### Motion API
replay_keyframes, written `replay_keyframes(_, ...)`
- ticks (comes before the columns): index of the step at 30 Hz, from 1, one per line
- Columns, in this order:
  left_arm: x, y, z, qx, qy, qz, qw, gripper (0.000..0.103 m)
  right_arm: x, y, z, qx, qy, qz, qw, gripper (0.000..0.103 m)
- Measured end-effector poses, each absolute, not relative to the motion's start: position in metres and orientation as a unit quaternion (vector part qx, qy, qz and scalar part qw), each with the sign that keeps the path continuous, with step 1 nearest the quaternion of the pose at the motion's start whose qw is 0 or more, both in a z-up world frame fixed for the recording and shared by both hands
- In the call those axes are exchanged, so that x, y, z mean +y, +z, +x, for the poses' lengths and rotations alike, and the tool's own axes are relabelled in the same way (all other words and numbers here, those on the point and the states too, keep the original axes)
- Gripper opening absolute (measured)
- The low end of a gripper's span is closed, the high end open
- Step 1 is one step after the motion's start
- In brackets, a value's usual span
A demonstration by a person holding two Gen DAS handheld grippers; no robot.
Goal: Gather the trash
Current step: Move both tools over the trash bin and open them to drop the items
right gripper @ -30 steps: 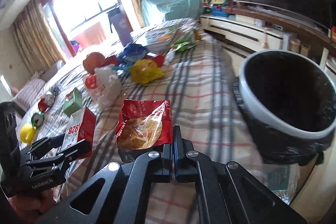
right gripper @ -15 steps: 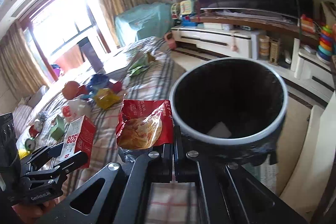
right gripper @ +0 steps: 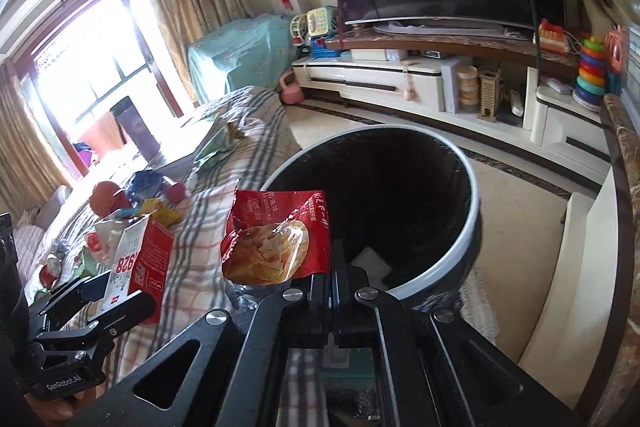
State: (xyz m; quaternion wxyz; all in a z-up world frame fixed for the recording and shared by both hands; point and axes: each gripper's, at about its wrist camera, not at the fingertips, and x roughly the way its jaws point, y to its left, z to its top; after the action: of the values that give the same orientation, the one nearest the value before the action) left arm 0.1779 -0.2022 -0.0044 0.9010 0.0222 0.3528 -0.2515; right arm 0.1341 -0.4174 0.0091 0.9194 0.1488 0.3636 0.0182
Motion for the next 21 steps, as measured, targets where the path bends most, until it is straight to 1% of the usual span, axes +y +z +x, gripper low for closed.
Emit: replay_keyframes(21,-0.263,0.001,0.22,0.361,-0.307,0.043,0.88,0.064,-0.458,0.001,0.167,0.394,-0.01,0.146,0.908,0.0)
